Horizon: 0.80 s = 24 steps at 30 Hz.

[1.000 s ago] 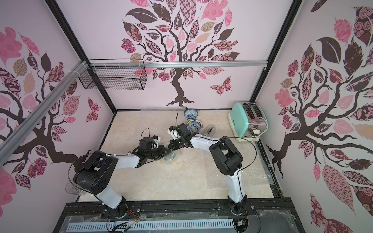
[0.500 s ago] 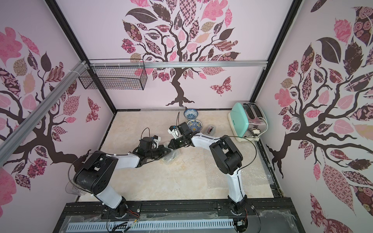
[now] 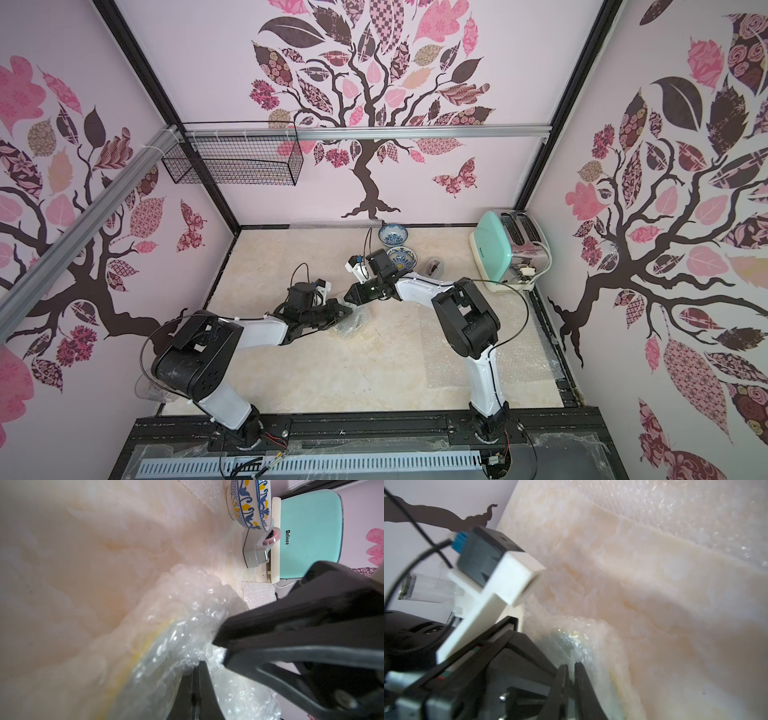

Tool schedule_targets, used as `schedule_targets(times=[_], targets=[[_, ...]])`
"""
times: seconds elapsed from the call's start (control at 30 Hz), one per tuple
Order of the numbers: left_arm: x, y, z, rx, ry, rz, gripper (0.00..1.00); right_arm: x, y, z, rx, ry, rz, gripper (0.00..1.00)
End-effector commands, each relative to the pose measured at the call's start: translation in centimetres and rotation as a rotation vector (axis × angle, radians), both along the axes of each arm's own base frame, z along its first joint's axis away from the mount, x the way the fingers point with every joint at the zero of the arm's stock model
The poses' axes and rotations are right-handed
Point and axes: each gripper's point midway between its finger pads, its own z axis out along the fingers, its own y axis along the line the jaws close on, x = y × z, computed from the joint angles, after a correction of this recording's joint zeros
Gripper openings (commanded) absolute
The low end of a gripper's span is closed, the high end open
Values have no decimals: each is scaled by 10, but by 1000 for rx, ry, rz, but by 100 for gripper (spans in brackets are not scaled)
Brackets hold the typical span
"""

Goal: Wrap bowls in bubble wrap
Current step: Stick the tape on the bubble wrap.

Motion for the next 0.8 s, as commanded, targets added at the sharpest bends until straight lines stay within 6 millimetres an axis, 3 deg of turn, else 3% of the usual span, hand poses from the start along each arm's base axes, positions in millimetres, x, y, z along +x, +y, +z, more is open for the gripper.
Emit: schedule_targets(times=[0.0,0.1,0.17,0.3,0.4,0.57,0.77], targets=[[-10,4,-20,58,58,-10,0,12,-8,-8,-61,-10,-35,12],[-11,4,-20,59,59,-12,0,18,-12,-13,-93,-27,-60,12],[-11,5,-20,58,60,-12,0,20,-14,-7,-99,-29,-75,11],[-10,4,-19,59,62,-12,0,5,-6,55,56,-62,-45,13],[-10,3,-18,60,58,-17,0,-5,-10,69,102,-52,-57,15],[-11,4,-18,58,58,-17,0,-16,-18,40,49,14,-62,15],[-11,3,-13,59,51,-18,0,-15,-18,6,-18,92,-66,14]])
